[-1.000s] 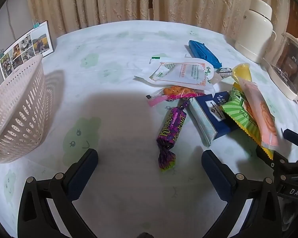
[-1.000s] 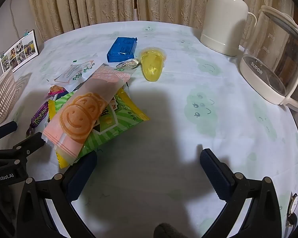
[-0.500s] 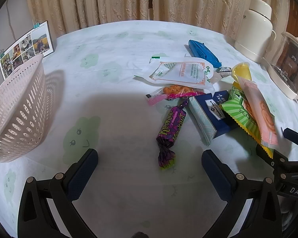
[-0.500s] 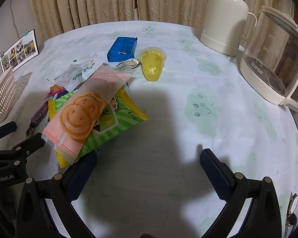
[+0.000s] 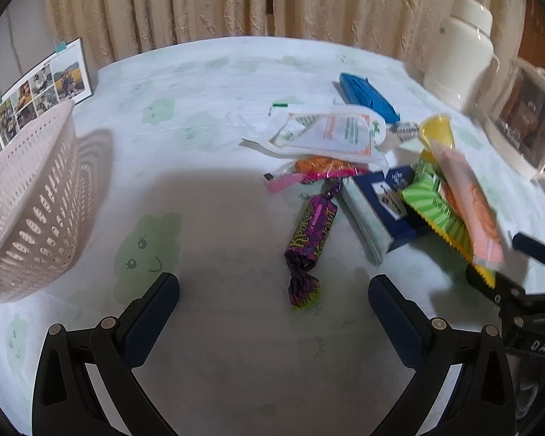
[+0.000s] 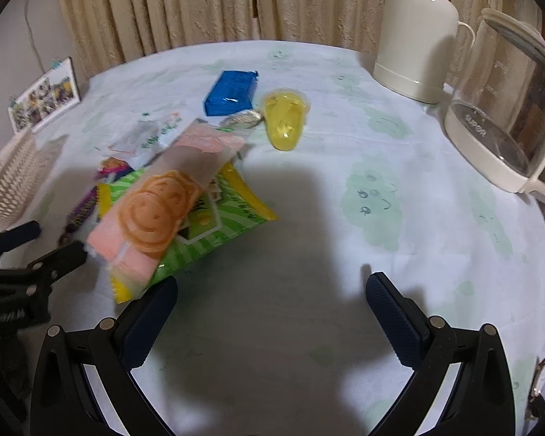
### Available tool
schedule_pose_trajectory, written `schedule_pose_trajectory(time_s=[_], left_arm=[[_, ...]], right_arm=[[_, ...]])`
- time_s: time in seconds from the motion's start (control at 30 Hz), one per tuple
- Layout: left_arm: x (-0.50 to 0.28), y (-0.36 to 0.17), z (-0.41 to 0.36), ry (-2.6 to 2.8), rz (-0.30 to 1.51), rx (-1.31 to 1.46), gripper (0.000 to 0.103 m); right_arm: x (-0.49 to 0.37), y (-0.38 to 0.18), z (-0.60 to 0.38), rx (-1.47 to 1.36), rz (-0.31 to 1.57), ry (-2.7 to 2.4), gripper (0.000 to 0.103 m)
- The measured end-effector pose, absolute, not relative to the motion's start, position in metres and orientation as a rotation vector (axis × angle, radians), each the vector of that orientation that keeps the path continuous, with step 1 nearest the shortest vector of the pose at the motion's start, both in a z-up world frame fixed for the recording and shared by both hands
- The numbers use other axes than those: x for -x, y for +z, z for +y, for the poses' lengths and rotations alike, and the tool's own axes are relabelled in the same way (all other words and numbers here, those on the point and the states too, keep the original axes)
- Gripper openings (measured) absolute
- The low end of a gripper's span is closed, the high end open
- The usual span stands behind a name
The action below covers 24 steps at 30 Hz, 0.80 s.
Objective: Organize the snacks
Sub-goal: 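Move the left tool toward the purple wrapped candy, then close the left tool on the purple candy while the right tool approaches the smiley biscuit pack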
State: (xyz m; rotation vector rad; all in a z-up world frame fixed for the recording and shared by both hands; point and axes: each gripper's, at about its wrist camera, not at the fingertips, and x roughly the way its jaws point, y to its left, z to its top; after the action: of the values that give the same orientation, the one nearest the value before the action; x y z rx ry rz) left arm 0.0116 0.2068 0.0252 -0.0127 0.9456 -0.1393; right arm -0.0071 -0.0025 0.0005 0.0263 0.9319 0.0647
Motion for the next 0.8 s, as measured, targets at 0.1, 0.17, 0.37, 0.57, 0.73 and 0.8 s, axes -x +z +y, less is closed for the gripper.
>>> schedule_pose_trajectory(time_s=[0.1, 0.17, 0.37, 0.57, 0.73, 0.8], left_arm=[[-0.007, 0.031, 0.218, -0.138, 0.901, 0.083, 0.102], [-0.005, 0.034, 0.223, -0.133, 0.877, 0.106, 0.102], [0.003, 0.044, 0.230, -0.129, 0.815, 0.147, 0.102], [0.003, 0.043, 0.231, -0.130, 0.814, 0.150, 0.102], [0.000, 0.040, 0.227, -0.119, 0.834, 0.130, 0.102], [0.000, 0.040, 0.225, -0.111, 0.836, 0.125, 0.102]], right_arm=[[0.008, 0.002, 0.000, -0.032, 0.922, 0.099, 0.103], [0.010, 0.006, 0.001, -0.033, 0.903, 0.115, 0.103], [0.014, 0.013, -0.001, -0.078, 0.862, 0.159, 0.103], [0.020, 0.023, -0.004, -0.137, 0.804, 0.205, 0.103], [0.020, 0.025, -0.016, -0.219, 0.798, 0.211, 0.103], [0.019, 0.025, -0.022, -0.250, 0.798, 0.205, 0.103]])
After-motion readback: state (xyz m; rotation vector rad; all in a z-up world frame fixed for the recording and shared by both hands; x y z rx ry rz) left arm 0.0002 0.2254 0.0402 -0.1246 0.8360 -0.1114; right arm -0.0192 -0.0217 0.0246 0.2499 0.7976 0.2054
